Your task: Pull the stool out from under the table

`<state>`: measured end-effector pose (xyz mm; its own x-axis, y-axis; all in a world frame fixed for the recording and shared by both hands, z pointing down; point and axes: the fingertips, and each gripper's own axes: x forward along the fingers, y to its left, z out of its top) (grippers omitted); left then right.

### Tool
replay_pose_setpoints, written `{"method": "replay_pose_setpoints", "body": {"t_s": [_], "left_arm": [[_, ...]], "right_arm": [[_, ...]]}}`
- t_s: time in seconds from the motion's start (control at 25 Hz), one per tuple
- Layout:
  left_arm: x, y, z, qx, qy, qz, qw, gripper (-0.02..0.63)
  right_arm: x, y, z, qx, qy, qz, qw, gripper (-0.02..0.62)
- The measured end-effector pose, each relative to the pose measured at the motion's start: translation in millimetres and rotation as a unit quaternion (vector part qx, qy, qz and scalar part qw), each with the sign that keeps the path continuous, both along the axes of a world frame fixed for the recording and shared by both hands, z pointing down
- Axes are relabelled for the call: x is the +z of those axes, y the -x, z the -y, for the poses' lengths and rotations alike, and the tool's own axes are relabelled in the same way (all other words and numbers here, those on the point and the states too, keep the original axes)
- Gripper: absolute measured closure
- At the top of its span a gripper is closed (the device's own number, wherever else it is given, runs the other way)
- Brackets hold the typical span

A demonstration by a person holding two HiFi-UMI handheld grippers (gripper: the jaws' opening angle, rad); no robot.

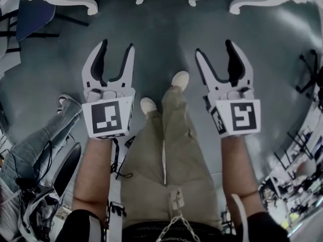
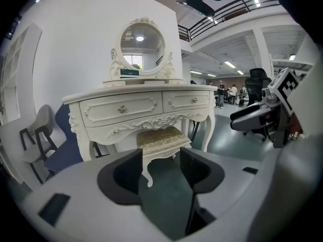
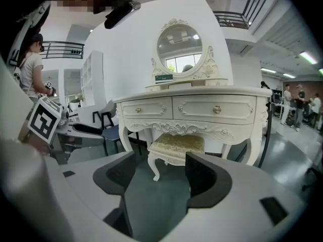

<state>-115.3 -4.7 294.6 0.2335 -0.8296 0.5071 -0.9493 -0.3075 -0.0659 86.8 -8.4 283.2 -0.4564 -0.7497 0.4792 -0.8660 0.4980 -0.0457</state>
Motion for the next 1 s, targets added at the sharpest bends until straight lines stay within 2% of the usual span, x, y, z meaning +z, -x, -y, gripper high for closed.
{"method": "replay_pose_setpoints", "body": {"t_s": [0.24, 0.4, 0.52, 0.6, 1.0], "left_arm": [[-3, 0, 37, -0.03, 0.0, 0.002, 0.9995, 0.387], [-2, -6, 58, -0.032, 0.003, 0.019, 0.9993, 0.38], [-5, -6, 73, -0.048, -0.004, 0.014, 0.9988, 0.38], [-3, -7, 77, -0.055, -0.005, 0.013, 0.9984, 0.38], [38, -1, 116, -0.031, 0.025, 0.046, 0.9982, 0.376]], "right_arm": [[-1, 0, 39, -0.024, 0.002, 0.01, 1.0, 0.313], [-3, -2, 60, -0.048, 0.001, 0.009, 0.999, 0.313], [0, -3, 78, -0.063, -0.004, 0.006, 0.998, 0.313], [5, -6, 88, -0.064, -0.002, 0.006, 0.998, 0.313], [38, -17, 135, -0.044, 0.011, -0.012, 0.999, 0.313]]}}
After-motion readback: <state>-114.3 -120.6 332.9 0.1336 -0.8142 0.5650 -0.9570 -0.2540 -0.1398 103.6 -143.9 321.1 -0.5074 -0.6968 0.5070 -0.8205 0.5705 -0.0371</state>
